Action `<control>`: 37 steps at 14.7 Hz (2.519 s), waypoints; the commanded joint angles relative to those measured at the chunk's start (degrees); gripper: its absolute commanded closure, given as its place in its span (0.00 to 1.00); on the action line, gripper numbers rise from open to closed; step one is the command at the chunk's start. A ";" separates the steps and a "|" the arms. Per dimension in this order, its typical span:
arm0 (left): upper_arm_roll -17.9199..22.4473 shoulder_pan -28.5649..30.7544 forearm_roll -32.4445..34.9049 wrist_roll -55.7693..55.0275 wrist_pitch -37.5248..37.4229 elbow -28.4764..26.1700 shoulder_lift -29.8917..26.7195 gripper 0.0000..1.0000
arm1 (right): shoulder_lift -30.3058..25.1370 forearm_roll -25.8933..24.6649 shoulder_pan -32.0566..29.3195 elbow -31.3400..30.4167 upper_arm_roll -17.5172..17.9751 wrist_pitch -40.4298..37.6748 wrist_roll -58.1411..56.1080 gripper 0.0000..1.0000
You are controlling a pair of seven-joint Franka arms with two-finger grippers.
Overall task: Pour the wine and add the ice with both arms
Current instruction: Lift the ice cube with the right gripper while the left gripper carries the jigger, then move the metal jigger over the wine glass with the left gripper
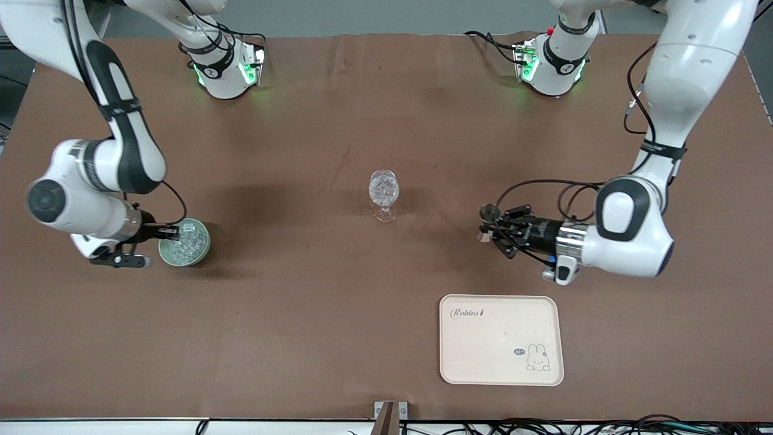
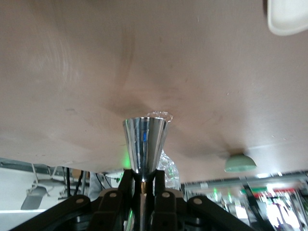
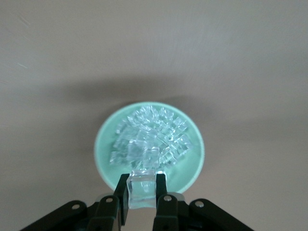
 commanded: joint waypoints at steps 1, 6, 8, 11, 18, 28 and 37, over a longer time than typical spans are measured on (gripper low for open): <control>0.40 -5.03 5.19 -9.31 3.51 -0.30 -3.18 1.00 | -4.63 0.42 -0.45 7.73 0.13 -10.15 0.71 1.00; 0.40 -11.98 8.55 -18.83 7.38 -0.21 -4.67 1.00 | -6.39 -0.19 -2.03 25.32 -0.23 -27.65 0.27 1.00; 0.40 -13.57 8.98 -21.81 7.39 -0.73 -5.99 1.00 | -8.40 -0.28 -2.81 28.15 -0.14 -31.71 0.45 1.00; 0.04 -16.46 11.96 -26.73 7.47 -1.44 -7.48 1.00 | -12.80 -0.54 -2.91 28.33 -0.58 -36.45 0.36 0.99; -0.13 -20.43 23.05 -41.68 9.58 -0.56 -8.37 1.00 | -12.81 0.51 -1.24 31.50 -3.04 -41.39 0.45 1.00; -0.31 -26.14 34.99 -55.66 11.96 0.14 -8.10 1.00 | -16.59 0.60 -1.24 25.17 -2.77 -37.35 0.45 1.00; -0.31 -30.09 45.46 -60.85 11.25 0.06 -9.86 1.00 | -16.50 0.60 -1.15 25.17 -2.69 -37.26 0.45 1.00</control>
